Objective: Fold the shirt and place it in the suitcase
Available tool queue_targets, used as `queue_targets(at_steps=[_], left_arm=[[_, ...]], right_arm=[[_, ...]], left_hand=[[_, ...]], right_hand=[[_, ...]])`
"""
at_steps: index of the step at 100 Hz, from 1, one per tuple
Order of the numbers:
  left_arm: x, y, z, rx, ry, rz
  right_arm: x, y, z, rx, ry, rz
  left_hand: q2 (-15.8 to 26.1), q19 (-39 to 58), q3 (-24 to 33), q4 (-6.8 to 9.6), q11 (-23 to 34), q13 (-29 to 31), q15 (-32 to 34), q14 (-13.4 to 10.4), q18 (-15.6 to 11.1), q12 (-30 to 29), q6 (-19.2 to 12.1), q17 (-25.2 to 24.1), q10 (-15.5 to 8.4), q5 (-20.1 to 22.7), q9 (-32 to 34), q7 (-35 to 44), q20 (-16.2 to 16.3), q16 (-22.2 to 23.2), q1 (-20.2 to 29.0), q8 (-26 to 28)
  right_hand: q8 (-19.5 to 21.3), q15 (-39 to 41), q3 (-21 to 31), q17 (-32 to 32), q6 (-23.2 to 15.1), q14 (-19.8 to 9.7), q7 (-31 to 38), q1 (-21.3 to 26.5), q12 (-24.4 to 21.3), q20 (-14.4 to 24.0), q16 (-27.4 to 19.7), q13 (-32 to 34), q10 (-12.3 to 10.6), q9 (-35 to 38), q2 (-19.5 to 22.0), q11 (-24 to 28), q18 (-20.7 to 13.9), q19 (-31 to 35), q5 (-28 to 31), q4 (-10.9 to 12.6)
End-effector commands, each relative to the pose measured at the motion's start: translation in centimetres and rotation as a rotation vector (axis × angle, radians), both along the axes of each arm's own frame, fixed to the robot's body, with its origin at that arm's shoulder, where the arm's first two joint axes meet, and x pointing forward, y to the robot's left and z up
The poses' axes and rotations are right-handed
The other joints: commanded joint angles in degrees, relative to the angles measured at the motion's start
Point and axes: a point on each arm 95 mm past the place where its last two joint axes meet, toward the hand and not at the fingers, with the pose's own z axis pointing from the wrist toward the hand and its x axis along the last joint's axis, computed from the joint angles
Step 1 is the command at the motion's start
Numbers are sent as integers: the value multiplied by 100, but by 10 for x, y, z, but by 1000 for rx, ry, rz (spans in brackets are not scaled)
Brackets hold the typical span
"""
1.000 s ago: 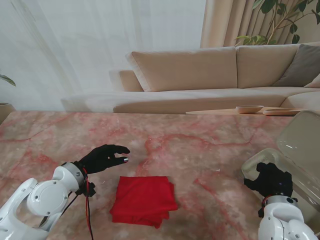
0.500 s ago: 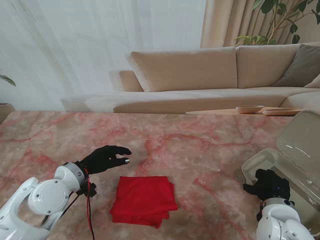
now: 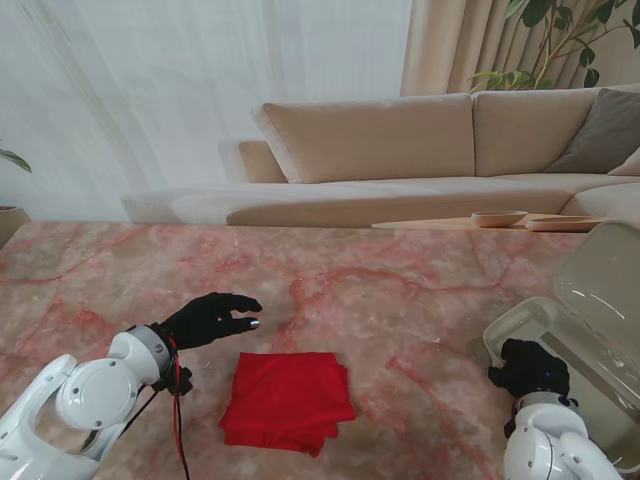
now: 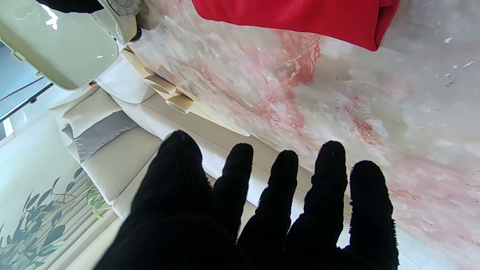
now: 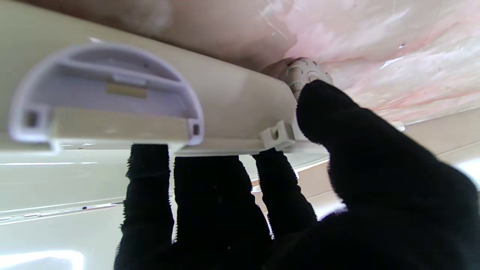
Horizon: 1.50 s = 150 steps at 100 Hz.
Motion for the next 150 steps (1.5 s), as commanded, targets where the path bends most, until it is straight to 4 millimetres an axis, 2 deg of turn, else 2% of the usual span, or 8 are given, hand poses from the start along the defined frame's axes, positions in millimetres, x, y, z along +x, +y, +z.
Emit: queue_targets(at_steps=[1,22,35,50,79,108,114,150], left_arm=[[-2,1,-6,6,19,2],[-2,1,-7,6,23,3],[-2,2,-8,7,25,4],[-2,3,-9,9,28,6],[-3,5,-11,13,31,7],[-2,7,-12,10,23,16],[-2,8,-12,10,25,18],[-4,11,-14,11,31,28]], right_arm=[[-3,0,-8,6,28,-5],[-2,1,-11,13,34,0],[1,1,-12,21,32,13],[4,3,-15,38,34,25],[15,9,-18,64,30,76],[35,23,-23,103,51,176],[40,27,-24,114,54,193],[73,55,-25,185,46,297]], left_hand=[[237,-84,-214,5,-108,-106,-158,54,158,-63,-189,-87,-126,-55,-92,-62,-42,-74,-82,60],[235,-86,-213,5,-114,-104,-163,52,166,-63,-196,-91,-127,-67,-89,-68,-39,-73,-84,60],[234,-85,-211,6,-117,-99,-165,49,168,-63,-189,-87,-127,-66,-92,-67,-36,-73,-86,61],[235,-89,-214,5,-118,-98,-166,57,166,-63,-192,-91,-132,-71,-94,-71,-36,-72,-92,60],[233,-92,-211,6,-114,-92,-161,48,168,-60,-192,-90,-126,-58,-85,-67,-35,-68,-87,63],[228,-81,-210,6,-106,-87,-150,60,170,-54,-194,-81,-134,-48,-83,-52,-29,-61,-81,71],[230,-84,-210,7,-110,-93,-152,53,174,-56,-191,-85,-139,-51,-90,-51,-31,-61,-80,71],[230,-82,-210,7,-105,-88,-151,50,165,-54,-194,-80,-140,-60,-86,-53,-32,-60,-82,70]], right_hand=[[19,269,169,91,-102,4,213,373,142,201,187,249,30,123,-99,174,85,307,137,-384],[-727,1093,574,430,-346,-45,1623,876,387,635,603,578,-21,456,-511,507,124,938,-68,-703],[-991,1411,1098,735,-565,-1,2393,1260,960,710,806,993,-121,1043,-792,453,179,1217,55,-893],[-822,1612,1648,993,-762,79,2487,1661,1213,724,971,1370,-255,1520,-1117,455,180,1420,464,-1144],[-502,2182,2068,1260,-1043,76,2554,1885,1331,562,1083,1710,-490,1956,-1413,759,12,1675,975,-1395],[-417,2380,2149,1254,-1134,82,2583,1905,1392,260,1173,1710,-579,2018,-1492,841,6,1718,1084,-1415],[-413,2371,2189,1255,-1166,72,2590,1908,1392,28,1167,1725,-620,2050,-1524,834,8,1786,1123,-1450],[-441,2327,2252,1285,-1286,61,2653,1933,1353,-251,1145,1794,-787,2192,-1628,836,15,1826,1283,-1482]])
